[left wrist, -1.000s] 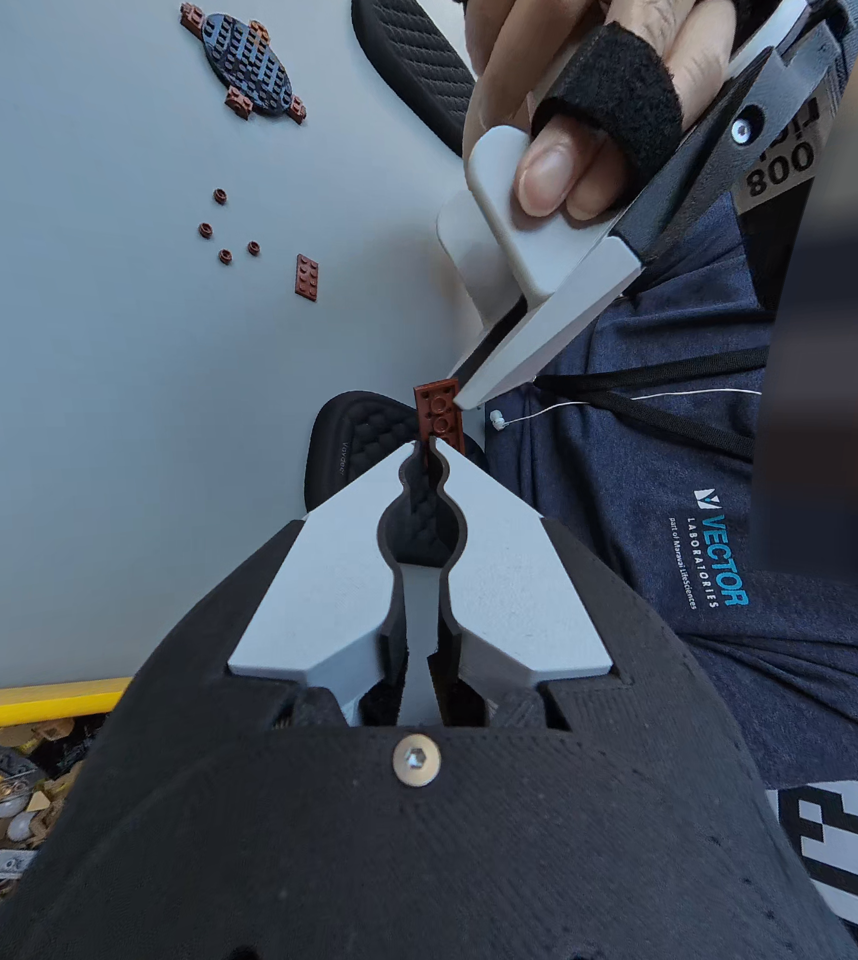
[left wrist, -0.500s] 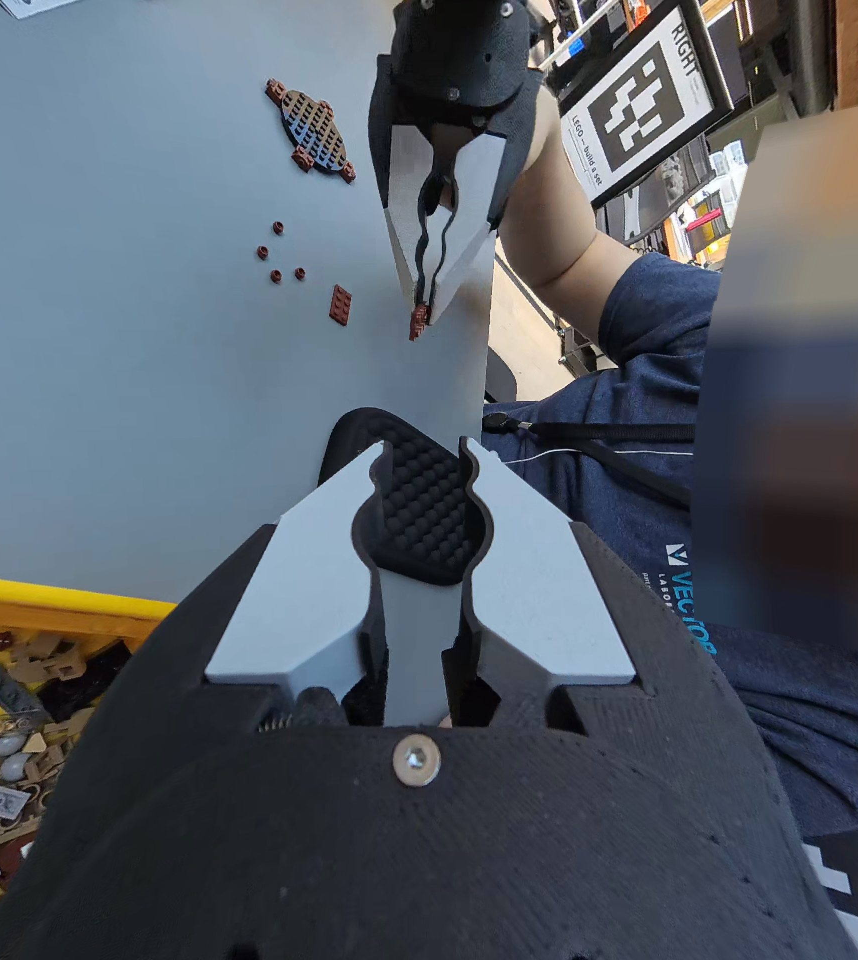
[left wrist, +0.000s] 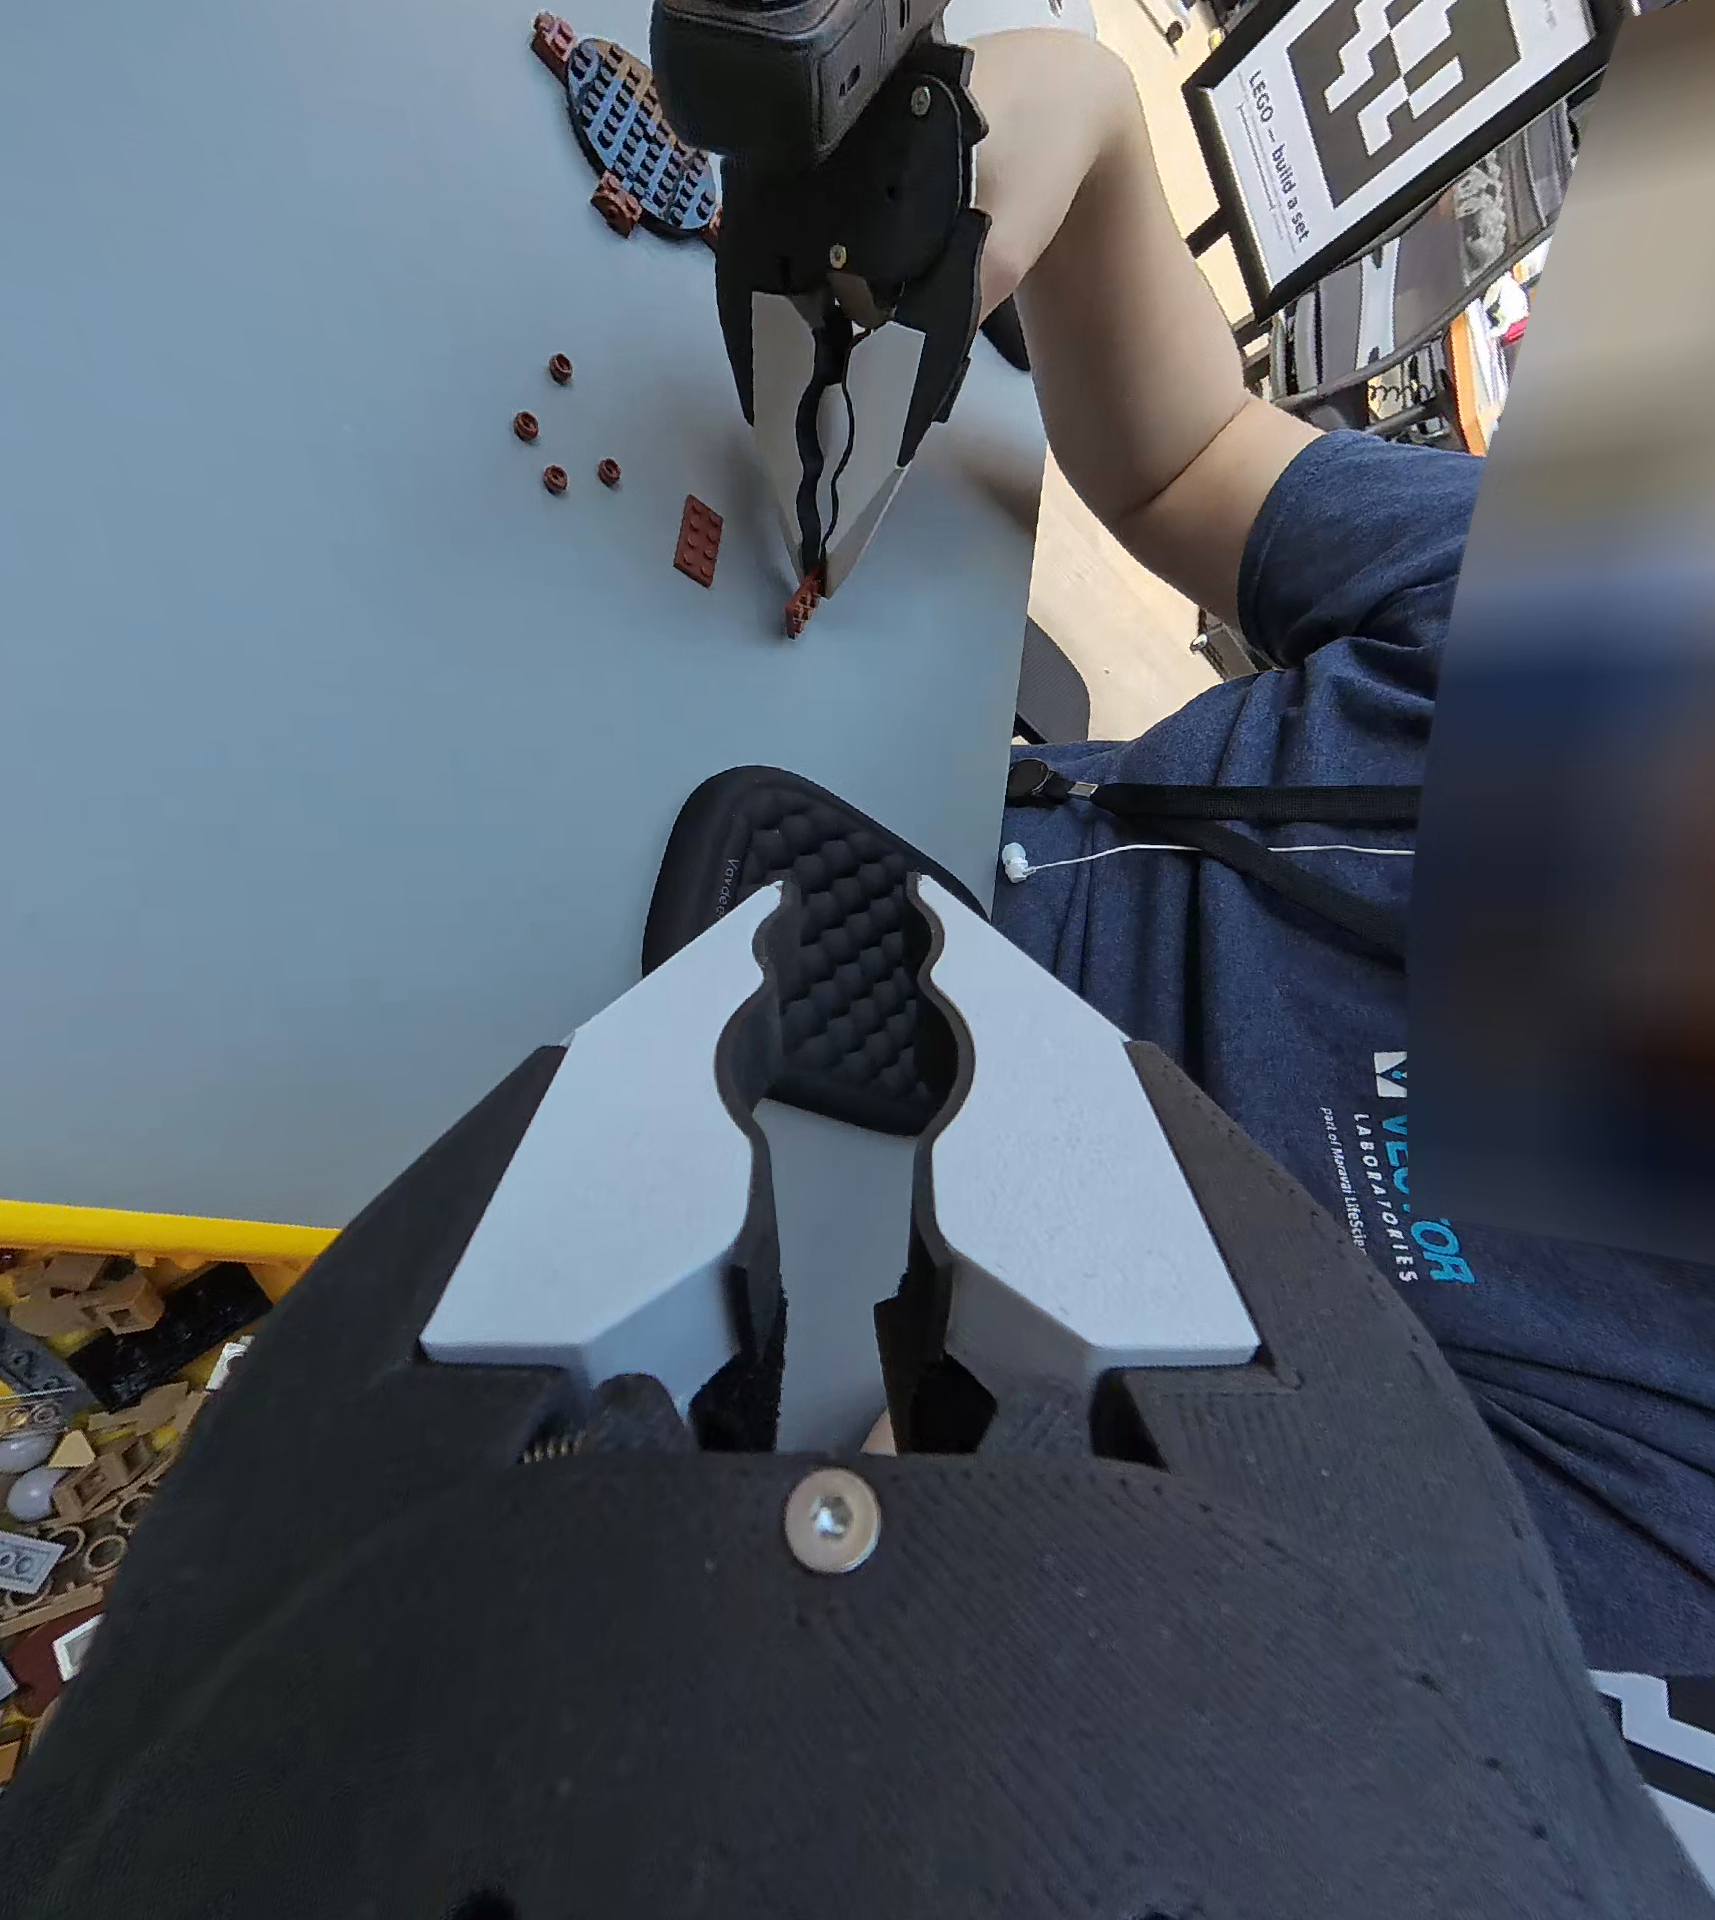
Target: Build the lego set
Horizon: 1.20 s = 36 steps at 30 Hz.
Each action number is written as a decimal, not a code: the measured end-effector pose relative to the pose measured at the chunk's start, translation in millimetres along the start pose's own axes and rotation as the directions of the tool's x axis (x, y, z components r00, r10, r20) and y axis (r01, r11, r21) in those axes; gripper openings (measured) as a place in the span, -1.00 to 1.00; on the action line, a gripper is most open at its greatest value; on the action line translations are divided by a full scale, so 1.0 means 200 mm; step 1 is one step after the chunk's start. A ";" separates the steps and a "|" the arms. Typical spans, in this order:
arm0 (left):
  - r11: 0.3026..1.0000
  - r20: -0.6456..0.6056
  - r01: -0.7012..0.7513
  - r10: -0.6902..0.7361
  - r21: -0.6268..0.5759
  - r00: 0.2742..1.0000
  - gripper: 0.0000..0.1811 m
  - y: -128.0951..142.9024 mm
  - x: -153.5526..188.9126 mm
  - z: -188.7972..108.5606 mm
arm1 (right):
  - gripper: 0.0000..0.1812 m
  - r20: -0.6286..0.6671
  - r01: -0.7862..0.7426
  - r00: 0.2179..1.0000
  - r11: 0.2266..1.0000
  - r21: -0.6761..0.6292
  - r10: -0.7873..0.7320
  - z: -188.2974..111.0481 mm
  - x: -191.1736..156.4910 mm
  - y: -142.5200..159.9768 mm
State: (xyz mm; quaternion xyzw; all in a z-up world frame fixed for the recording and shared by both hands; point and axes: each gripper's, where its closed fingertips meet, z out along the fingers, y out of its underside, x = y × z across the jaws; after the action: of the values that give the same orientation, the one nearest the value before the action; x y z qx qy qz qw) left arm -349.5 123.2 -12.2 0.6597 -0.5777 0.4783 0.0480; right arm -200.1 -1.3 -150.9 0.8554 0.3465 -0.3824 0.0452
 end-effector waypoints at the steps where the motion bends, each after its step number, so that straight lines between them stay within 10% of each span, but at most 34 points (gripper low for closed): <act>1: 1.000 0.001 0.000 0.000 -0.006 1.000 -0.81 0.00 0.00 0.01 | -0.96 -0.029 0.014 0.999 1.000 -0.022 -0.014 0.00 0.03 0.01; 16: 0.999 0.038 0.013 -0.012 -0.032 0.999 -0.82 0.03 -0.03 0.01 | -0.78 -0.227 0.194 0.955 0.981 -0.017 -0.193 -0.11 0.12 -0.07; 23: 1.000 0.083 0.014 -0.016 0.023 0.996 -0.82 0.02 -0.03 -0.07 | -0.78 -0.388 0.354 0.894 0.885 0.302 -0.225 -0.38 0.09 -0.13; 29: 0.972 0.303 -0.072 0.002 0.222 0.953 -0.88 -0.03 -0.04 -0.34 | -0.74 -0.727 0.664 0.685 0.442 0.603 -0.038 -0.85 0.18 -0.23; 36: 0.886 0.778 -0.386 0.048 0.255 0.626 -0.75 0.00 -0.08 -0.75 | -0.74 -0.913 0.886 0.241 0.310 0.346 0.329 -1.19 0.19 -0.14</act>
State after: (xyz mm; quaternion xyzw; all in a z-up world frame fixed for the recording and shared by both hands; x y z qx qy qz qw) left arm -434.2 227.3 58.6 0.7160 -0.5114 0.2702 -0.3908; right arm -51.2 122.2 -4.7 0.6517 0.2271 0.0676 -0.7205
